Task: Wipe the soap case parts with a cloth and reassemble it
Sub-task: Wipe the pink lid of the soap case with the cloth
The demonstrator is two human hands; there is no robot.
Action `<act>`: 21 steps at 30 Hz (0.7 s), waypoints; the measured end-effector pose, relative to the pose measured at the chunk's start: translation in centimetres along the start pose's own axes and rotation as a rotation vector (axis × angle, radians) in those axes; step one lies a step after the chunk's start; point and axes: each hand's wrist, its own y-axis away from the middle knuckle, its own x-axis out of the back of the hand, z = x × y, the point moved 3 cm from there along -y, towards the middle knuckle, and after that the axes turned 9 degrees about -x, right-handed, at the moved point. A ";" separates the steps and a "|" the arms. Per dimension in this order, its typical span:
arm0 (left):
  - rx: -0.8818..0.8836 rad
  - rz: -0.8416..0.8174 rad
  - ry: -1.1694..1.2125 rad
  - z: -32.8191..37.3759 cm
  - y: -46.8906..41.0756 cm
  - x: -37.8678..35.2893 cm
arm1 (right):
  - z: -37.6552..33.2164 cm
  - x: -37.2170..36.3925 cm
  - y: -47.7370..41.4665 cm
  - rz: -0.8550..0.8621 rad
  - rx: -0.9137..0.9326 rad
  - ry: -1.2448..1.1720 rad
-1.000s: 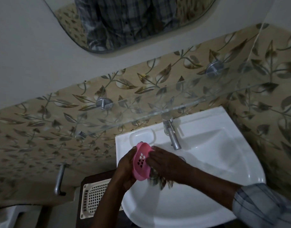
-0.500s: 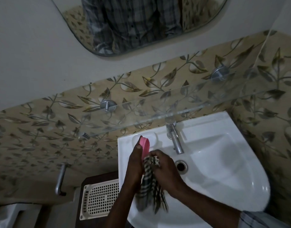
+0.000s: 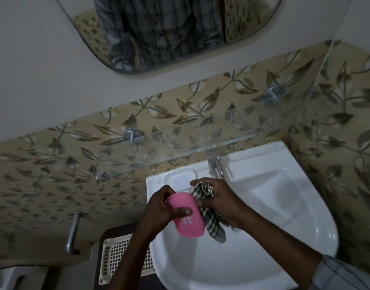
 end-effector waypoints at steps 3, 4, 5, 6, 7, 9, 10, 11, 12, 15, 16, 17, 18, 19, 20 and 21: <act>0.034 -0.053 0.007 0.1 0.4 0.1 | 0.0 0.4 -0.2 0.102 -0.035 0.070; 0.014 -0.016 0.035 0.0 0.8 0.3 | 0.3 0.7 -0.2 0.155 -0.073 0.061; -0.010 0.035 0.057 -0.1 1.3 0.5 | 0.5 1.2 -0.3 0.219 -0.108 0.083; -0.031 0.085 0.070 -0.4 1.8 0.6 | 0.6 1.6 -0.3 0.285 -0.129 0.154; -0.043 0.125 0.075 -0.7 2.2 0.3 | 0.6 1.7 -0.2 0.340 -0.136 0.247; -0.057 0.185 0.056 -1.2 3.1 -1.0 | 0.3 0.7 0.4 0.414 -0.098 0.372; -0.066 0.215 0.046 -1.4 3.3 -1.8 | 0.1 -0.3 0.9 0.424 -0.064 0.385; -0.085 0.246 0.044 -1.5 3.6 -2.5 | -0.2 -1.7 1.5 0.418 -0.018 0.386; -0.105 0.278 0.043 -1.4 3.7 -3.1 | -0.3 -2.9 2.0 0.419 0.028 0.398; -0.136 0.346 0.070 -1.3 4.4 -4.0 | 0.4 -6.1 2.8 0.278 0.098 0.490; -0.131 0.348 0.083 -1.6 4.6 -4.0 | 1.0 -6.5 3.2 0.164 0.074 0.428; -0.132 0.342 0.088 -1.8 5.0 -4.0 | 1.3 -6.5 3.5 0.070 0.048 0.311; -0.128 0.327 0.084 -2.0 5.3 -3.9 | 1.8 -6.0 3.5 0.020 0.073 0.240; -0.125 0.293 0.086 -2.1 5.6 -4.0 | 2.1 -5.1 3.6 0.023 0.124 0.207; -0.119 0.269 0.080 -2.3 5.7 -4.2 | 2.4 -4.2 3.5 0.100 0.204 0.240; -0.113 0.249 0.078 -2.5 5.7 -4.5 | 2.7 -3.7 3.2 0.170 0.269 0.295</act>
